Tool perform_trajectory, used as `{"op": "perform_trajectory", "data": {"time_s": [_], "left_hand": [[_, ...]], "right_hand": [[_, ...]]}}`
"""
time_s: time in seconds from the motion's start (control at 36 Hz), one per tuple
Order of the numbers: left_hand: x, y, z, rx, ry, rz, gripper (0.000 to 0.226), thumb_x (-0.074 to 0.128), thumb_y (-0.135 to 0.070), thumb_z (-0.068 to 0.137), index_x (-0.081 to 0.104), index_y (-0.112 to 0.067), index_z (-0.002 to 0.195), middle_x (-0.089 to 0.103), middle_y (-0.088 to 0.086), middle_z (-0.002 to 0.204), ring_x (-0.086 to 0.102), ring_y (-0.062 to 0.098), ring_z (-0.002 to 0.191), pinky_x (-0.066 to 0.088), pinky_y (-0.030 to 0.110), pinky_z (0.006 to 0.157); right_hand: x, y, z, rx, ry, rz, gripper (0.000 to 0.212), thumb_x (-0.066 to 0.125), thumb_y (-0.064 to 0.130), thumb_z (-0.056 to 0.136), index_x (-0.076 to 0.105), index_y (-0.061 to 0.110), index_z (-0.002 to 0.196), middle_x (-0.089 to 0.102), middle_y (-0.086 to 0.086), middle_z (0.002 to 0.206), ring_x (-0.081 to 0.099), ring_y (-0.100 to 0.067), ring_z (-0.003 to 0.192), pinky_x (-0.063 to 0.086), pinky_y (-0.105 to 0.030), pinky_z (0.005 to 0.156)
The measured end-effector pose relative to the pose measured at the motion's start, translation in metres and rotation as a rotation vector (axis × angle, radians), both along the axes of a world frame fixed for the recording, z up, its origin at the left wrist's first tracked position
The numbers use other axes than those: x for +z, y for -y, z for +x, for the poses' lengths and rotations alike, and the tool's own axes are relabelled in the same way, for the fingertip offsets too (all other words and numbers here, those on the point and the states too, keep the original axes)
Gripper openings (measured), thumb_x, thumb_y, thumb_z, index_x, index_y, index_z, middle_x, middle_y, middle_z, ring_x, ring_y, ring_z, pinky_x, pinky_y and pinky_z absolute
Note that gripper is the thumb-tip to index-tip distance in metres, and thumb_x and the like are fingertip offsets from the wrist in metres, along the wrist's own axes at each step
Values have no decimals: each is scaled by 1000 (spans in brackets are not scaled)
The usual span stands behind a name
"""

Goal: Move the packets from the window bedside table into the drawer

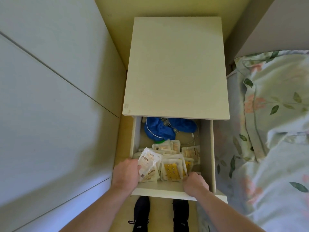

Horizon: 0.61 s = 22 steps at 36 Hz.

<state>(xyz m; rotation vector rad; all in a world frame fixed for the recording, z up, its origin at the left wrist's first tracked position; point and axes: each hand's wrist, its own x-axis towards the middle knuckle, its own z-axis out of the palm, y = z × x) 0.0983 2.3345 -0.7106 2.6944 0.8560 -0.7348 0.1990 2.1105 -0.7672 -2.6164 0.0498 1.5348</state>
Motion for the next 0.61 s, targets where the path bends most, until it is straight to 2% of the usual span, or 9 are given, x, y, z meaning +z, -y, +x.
{"op": "perform_trajectory", "data": {"time_s": [0.06, 0.11, 0.22, 0.31, 0.36, 0.42, 0.5, 0.56, 0.61], "left_hand": [[2, 3, -3, 32, -6, 7, 28, 54, -39, 100, 58, -22, 122, 70, -6, 95, 65, 13, 77, 39, 23, 56], [2, 6, -6, 57, -10, 7, 35, 56, -36, 100, 48, -20, 130, 71, -5, 92, 56, 14, 67, 38, 25, 54], [-6, 8, -13, 80, -30, -7, 36, 59, -34, 98, 43, -21, 127, 65, -8, 81, 56, 12, 61, 49, 27, 53], [-11, 6, -17, 54, -80, 18, 28, 56, -26, 100, 46, -20, 125, 60, -9, 77, 59, 11, 61, 55, 28, 57], [-13, 6, -18, 22, -37, -3, 30, 54, -22, 99, 45, -20, 128, 64, -8, 84, 62, 11, 66, 57, 28, 60], [-13, 8, -16, -48, 64, -52, 38, 57, -18, 96, 46, -22, 132, 64, -7, 109, 65, 10, 81, 57, 26, 68], [-17, 14, -16, -188, 162, -145, 44, 57, -19, 94, 50, -25, 137, 49, -6, 138, 52, 12, 119, 50, 28, 98], [-18, 17, -19, -229, 121, -180, 44, 50, -29, 99, 47, -25, 143, 41, -5, 150, 40, 15, 137, 38, 32, 114], [-17, 19, -22, -242, 61, -186, 46, 40, -37, 103, 41, -26, 148, 34, -3, 158, 29, 19, 147, 28, 36, 121]], "right_hand": [[0, 1, -1, 32, 4, 4, 15, 48, 15, 97, 62, 21, 98, 58, 7, 84, 57, -10, 78, 49, -27, 72], [1, 2, -1, 29, 15, 17, 16, 48, 12, 95, 60, 23, 94, 59, 7, 85, 56, -8, 75, 46, -26, 68], [-3, 6, -1, 90, -11, 24, 21, 44, 10, 92, 62, 21, 94, 60, 7, 83, 55, -8, 72, 51, -25, 70], [-2, 7, -1, 34, -2, 58, 25, 49, 12, 91, 65, 22, 107, 63, 6, 89, 59, -11, 78, 56, -29, 76], [1, 7, -1, -34, 21, 110, 39, 52, 14, 90, 61, 28, 125, 67, 6, 107, 61, -12, 88, 55, -29, 78], [8, 7, -1, -53, 41, 167, 53, 52, 15, 92, 51, 30, 142, 62, 4, 130, 59, -15, 104, 54, -29, 84], [18, 9, -4, -12, 81, 243, 54, 50, 21, 97, 43, 29, 149, 52, 3, 146, 54, -19, 127, 52, -35, 103], [24, 11, -6, 45, 101, 275, 50, 49, 25, 101, 42, 30, 150, 51, 3, 148, 53, -19, 130, 50, -34, 105], [31, 13, -9, 95, 112, 283, 48, 48, 29, 102, 42, 31, 149, 54, 4, 144, 57, -18, 123, 52, -32, 101]]}}
